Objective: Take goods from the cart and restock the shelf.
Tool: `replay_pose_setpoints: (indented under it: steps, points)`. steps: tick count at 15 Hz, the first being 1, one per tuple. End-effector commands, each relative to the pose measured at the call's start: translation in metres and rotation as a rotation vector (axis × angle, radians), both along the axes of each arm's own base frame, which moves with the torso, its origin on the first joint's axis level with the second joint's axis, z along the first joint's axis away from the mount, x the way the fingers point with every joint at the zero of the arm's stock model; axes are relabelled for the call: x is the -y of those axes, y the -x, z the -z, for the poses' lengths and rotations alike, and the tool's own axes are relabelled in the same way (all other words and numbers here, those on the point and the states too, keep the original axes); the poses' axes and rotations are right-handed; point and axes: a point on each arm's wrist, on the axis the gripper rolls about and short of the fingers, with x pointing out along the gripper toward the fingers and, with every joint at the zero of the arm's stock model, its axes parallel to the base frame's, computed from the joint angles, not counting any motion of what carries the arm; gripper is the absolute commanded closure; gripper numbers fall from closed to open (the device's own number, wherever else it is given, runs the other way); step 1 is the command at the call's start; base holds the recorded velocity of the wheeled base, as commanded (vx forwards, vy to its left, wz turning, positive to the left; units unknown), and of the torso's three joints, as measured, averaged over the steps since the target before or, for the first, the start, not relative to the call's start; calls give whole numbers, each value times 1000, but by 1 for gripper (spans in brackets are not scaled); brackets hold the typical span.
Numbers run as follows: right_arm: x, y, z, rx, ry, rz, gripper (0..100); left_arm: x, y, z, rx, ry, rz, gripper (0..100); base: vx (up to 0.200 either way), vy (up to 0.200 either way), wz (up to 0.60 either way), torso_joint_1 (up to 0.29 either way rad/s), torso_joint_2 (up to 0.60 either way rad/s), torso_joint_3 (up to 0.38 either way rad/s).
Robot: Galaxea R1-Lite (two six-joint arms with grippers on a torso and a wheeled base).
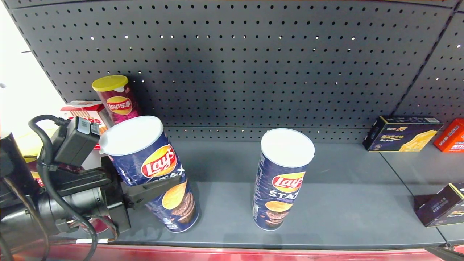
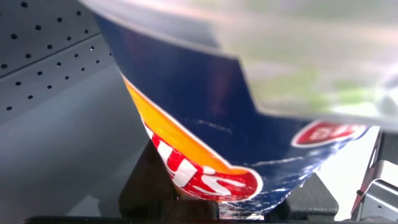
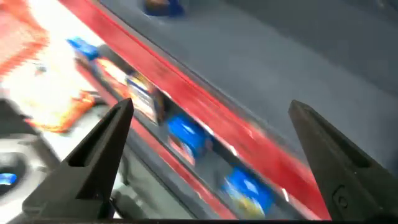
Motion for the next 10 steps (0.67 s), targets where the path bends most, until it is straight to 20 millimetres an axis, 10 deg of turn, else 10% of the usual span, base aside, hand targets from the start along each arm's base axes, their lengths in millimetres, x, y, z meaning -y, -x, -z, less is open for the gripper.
replay_pose_setpoints:
  steps: [1, 10]
  points:
    - [16, 24, 11, 73, -36, 122, 0, -1, 5, 0, 6, 2, 1, 100, 0, 0, 0, 0, 0, 0]
    - [29, 57, 33, 120, -159, 356, 0, -4, 15, 3, 4, 0, 6, 100, 0, 0, 0, 0, 0, 0]
